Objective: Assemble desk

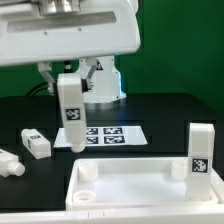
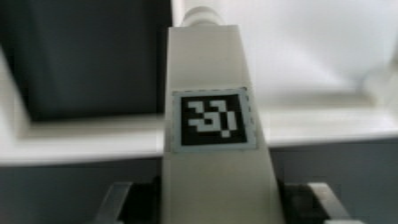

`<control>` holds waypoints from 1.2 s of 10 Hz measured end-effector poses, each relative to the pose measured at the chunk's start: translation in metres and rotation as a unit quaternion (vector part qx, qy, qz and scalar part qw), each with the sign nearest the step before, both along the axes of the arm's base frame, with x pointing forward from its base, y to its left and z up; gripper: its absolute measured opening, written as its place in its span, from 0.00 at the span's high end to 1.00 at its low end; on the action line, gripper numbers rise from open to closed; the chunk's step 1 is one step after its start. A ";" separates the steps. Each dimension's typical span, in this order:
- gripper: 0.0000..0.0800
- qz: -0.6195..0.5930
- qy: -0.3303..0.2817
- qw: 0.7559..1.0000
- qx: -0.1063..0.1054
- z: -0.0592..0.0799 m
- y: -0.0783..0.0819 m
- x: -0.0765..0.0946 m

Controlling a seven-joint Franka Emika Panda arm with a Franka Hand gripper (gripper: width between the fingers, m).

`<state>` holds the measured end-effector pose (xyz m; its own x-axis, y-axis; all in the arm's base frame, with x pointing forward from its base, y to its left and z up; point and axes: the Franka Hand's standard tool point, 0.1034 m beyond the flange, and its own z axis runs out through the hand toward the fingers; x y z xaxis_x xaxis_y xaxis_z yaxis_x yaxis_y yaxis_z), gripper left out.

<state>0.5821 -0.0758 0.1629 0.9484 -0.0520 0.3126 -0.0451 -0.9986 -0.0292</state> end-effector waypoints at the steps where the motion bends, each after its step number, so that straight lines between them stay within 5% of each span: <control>1: 0.64 -0.007 -0.002 1.000 0.001 -0.003 0.005 -0.001; 4: 0.64 -0.021 -0.043 0.999 0.002 0.000 0.024 0.017; 6: 0.64 -0.022 -0.046 0.999 -0.008 -0.014 0.027 0.005; 10: 0.64 -0.018 -0.050 0.999 -0.012 -0.013 0.023 0.007; 12: 0.64 -0.020 -0.069 0.997 -0.017 0.000 0.011 0.027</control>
Offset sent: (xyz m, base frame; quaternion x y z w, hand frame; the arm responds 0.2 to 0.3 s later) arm 0.0327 0.0389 0.0030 0.0591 0.1185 0.0552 0.9897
